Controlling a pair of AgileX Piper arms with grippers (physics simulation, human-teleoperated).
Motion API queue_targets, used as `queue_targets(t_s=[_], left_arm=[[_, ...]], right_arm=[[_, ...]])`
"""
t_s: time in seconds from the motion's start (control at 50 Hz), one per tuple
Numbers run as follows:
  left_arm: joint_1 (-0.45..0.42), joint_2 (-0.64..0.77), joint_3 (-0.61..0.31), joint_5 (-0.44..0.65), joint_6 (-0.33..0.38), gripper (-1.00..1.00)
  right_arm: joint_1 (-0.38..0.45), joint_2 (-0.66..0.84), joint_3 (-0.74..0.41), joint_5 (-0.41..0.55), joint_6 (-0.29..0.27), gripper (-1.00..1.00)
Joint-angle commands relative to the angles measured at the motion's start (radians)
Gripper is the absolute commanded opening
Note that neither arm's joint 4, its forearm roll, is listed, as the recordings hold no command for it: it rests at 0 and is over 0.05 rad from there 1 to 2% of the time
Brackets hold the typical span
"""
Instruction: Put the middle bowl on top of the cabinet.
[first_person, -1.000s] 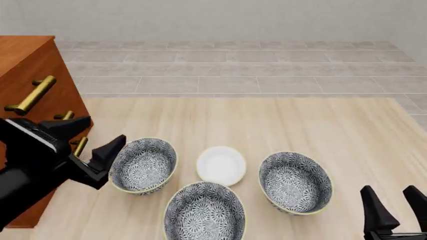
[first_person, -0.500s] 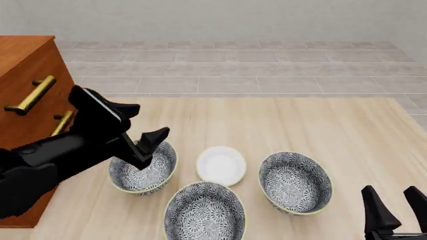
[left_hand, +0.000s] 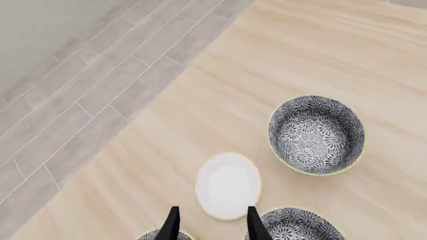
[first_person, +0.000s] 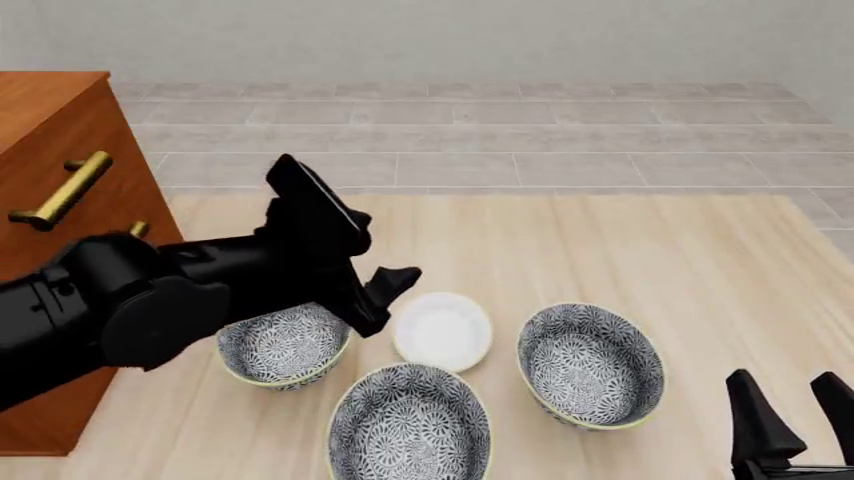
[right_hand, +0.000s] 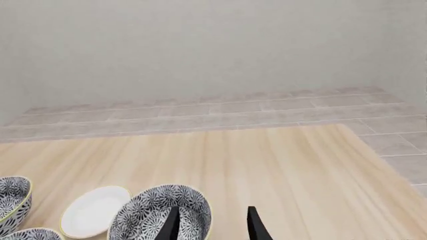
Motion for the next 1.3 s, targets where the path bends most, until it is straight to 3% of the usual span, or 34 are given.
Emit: queue_targets(t_s=[0.02,0.14,0.22,0.62,1.02,1.3], left_arm=[[-0.058,0.101,-0.102,0.053,0.004,1.00],[-0.081,0.142,-0.152,0.087,-0.015,1.00],[-0.083,0.164,-0.153,0.091,0.019,1.00],[-0.119,0.278,-0.284,0.146,-0.049,1.00],[-0.181,0.323,-0.332,0.153,-0.097,1.00],[-0.174,0.404,-0.375,0.138,-0.117,1.00]], right_arm=[[0.000,0.000,0.002,0.001,0.006,1.00],[-0.002,0.000,0.002,0.001,0.007,1.00],[-0.003,0.000,0.003,0.001,0.008,1.00],[-0.001,0.000,0.003,0.010,0.014,1.00],[-0.004,0.003,0.003,0.018,0.018,1.00],[-0.004,0.001,0.003,0.024,0.024,1.00]])
